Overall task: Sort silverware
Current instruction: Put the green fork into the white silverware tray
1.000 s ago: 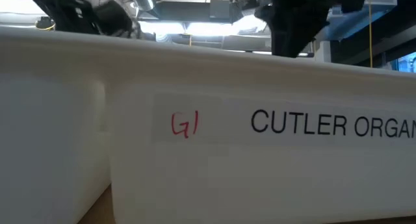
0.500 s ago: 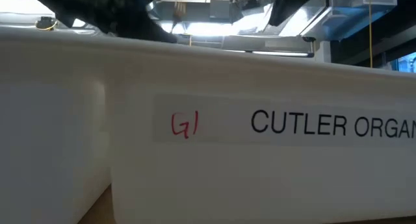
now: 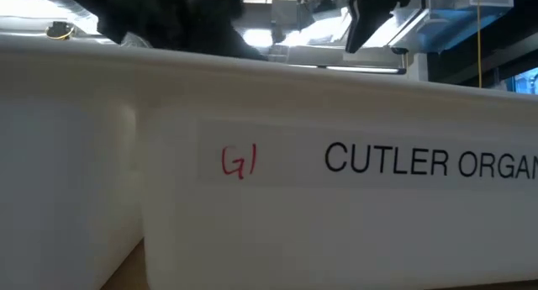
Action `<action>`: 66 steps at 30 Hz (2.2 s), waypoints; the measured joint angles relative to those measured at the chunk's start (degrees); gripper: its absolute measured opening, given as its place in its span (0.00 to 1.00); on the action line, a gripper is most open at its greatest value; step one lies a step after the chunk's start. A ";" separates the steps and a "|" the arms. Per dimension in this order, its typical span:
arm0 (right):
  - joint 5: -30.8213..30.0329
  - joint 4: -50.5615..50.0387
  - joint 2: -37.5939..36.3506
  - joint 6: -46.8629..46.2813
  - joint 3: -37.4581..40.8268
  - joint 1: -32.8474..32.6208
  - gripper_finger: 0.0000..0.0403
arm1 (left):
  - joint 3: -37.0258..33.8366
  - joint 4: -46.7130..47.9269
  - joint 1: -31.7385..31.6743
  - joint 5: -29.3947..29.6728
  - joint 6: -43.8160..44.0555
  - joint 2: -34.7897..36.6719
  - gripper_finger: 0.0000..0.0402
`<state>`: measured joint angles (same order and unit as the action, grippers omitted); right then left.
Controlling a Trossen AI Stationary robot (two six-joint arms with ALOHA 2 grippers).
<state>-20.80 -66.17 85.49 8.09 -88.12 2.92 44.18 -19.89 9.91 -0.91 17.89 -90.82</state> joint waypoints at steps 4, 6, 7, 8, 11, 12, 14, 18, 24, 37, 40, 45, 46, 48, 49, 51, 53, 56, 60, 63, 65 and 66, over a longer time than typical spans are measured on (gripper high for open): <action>3.76 0.87 -3.47 1.21 1.03 5.45 0.29 | 1.85 0.38 -0.32 0.02 0.12 -3.91 0.01; 4.87 1.42 -5.83 1.21 2.71 8.00 0.29 | 2.57 1.75 -0.54 0.00 1.24 -5.29 0.01; 5.54 2.16 -7.14 1.23 3.91 9.17 0.29 | 2.76 2.37 -0.55 0.00 1.85 -5.82 0.01; 6.07 3.05 -8.68 1.25 5.34 10.41 0.29 | 2.85 3.19 -0.55 0.02 2.52 -6.37 0.02; 8.24 7.38 -13.48 1.41 11.12 13.78 0.29 | 2.89 4.02 -0.56 0.17 4.10 -7.77 0.03; 9.30 9.12 -14.96 1.41 13.39 14.86 0.29 | 2.91 3.74 -0.59 0.20 4.27 -8.11 0.04; 11.83 13.42 -17.87 1.38 18.45 16.67 0.29 | 2.98 3.05 -0.61 0.22 3.76 -8.97 0.05; 16.89 21.81 -22.27 1.09 28.73 19.20 0.29 | 2.80 4.25 -0.59 0.01 1.18 -9.51 0.10; 21.92 32.08 -23.56 -0.84 42.03 20.89 0.29 | 2.80 4.52 -0.44 -0.02 -0.32 -9.56 0.22; 24.94 39.39 -23.51 -11.16 54.28 20.74 0.29 | 2.80 21.21 -10.82 0.22 3.87 7.01 0.28; 24.57 39.73 -23.51 -11.21 54.29 20.74 0.29 | 2.80 27.75 -14.76 3.20 5.61 11.66 0.28; 24.37 41.55 -23.51 -11.35 54.29 20.74 0.29 | 2.80 41.30 -21.48 13.42 13.62 15.96 0.28; 24.35 42.33 -23.51 -11.48 54.29 20.72 0.29 | 2.80 43.85 -22.87 15.01 15.09 16.07 0.28; 24.43 44.01 -23.49 -11.51 54.29 20.72 0.29 | 2.77 48.23 -25.73 17.23 17.58 15.77 0.28; 24.42 44.96 -23.51 -11.50 54.29 20.72 0.29 | 2.63 49.44 -27.07 17.79 18.14 15.44 0.28; 24.37 46.97 -23.49 -11.35 54.29 20.73 0.29 | 1.81 50.31 -29.81 17.97 18.59 14.53 0.28; 24.35 48.60 -23.49 -11.31 54.29 20.74 0.29 | 1.36 50.95 -32.11 17.99 18.71 13.38 0.28; 24.35 50.09 -23.49 -11.29 54.29 20.74 0.29 | 1.23 51.02 -34.97 17.99 18.69 11.41 0.28; 24.26 50.14 -23.49 -10.84 54.27 20.73 0.29 | 1.21 51.10 -37.31 17.94 18.66 9.20 0.28; 23.69 52.37 -23.49 -9.03 54.27 20.73 0.29 | 1.21 51.86 -37.90 17.94 18.70 8.08 0.28; 23.19 55.98 -23.49 -7.27 54.27 20.74 0.29 | 1.21 52.81 -37.86 17.88 19.32 7.86 0.28; 23.19 58.03 -23.49 -6.05 54.27 20.74 0.29 | 1.21 53.55 -37.82 17.86 19.55 7.80 0.28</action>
<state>2.40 -8.15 62.00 2.04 -33.85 23.66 45.39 33.65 -27.91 16.95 37.43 -83.02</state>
